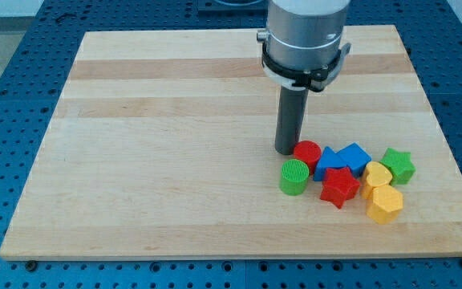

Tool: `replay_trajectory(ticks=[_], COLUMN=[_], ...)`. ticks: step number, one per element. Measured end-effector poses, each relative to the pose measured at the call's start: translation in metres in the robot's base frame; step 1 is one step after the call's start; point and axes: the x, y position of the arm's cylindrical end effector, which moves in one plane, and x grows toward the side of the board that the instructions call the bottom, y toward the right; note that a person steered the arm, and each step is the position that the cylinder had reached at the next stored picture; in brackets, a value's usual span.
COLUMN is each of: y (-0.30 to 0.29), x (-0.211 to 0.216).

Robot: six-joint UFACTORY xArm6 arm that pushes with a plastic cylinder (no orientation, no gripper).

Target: Move your arm towards the green circle

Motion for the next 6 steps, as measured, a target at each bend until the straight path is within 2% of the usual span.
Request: replay_trajectory(ticks=[1,3,4,5,6], y=[0.008,0.006,-0.044,-0.064,-0.038], x=[0.019,0.005,-0.002,0.033,0.057])
